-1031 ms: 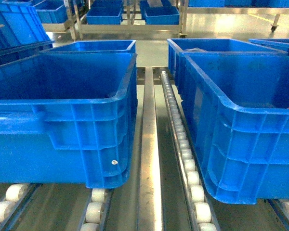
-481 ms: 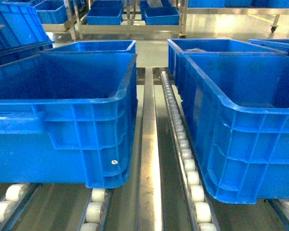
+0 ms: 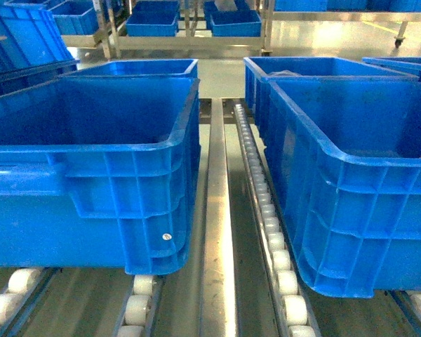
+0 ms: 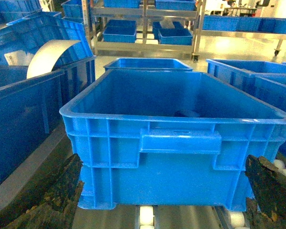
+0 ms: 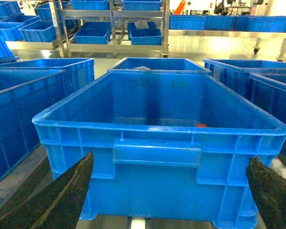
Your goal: Sort blue parts and orange caps into right shelf containers
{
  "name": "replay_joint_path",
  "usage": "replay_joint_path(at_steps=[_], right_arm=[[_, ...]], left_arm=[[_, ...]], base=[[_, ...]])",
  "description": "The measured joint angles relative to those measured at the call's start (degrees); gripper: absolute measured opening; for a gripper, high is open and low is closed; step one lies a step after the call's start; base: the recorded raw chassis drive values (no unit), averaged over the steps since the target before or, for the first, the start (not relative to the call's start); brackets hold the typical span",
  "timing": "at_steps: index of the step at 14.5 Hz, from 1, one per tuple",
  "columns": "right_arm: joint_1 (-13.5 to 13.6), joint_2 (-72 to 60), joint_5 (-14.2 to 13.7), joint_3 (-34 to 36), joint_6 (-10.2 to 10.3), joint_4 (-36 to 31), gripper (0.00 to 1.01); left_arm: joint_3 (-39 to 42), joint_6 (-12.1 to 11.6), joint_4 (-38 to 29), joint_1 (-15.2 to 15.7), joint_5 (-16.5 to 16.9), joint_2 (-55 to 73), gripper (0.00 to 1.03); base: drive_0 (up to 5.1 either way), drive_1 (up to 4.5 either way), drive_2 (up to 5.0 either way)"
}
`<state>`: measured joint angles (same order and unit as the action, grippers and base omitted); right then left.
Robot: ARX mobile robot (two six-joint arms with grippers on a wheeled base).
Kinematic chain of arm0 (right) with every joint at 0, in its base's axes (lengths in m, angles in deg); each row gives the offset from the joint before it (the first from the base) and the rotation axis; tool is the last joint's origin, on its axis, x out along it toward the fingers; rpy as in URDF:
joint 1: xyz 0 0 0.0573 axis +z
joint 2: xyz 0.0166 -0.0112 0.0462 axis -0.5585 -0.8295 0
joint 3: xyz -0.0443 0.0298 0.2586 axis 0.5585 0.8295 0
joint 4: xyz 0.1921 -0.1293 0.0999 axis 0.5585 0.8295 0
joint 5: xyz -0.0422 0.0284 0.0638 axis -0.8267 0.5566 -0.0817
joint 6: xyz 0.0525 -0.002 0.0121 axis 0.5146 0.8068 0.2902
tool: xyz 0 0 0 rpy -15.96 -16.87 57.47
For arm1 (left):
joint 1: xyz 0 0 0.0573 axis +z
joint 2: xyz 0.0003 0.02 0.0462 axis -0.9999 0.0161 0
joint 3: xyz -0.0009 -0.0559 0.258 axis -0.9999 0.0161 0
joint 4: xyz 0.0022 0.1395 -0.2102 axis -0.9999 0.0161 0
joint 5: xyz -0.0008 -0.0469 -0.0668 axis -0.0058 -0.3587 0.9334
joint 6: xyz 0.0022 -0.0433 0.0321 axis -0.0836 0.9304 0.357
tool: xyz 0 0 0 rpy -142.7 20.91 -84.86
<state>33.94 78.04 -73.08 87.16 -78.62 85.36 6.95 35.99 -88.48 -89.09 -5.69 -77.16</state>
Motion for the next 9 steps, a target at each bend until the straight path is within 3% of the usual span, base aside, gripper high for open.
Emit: replay_joint_path(at_steps=[9], right_arm=[[0.0,0.0,0.0,0.0,0.0,0.0,0.98]], left_arm=[[0.0,0.0,0.0,0.0,0.0,0.0,0.98]], base=[[0.0,0.0,0.0]])
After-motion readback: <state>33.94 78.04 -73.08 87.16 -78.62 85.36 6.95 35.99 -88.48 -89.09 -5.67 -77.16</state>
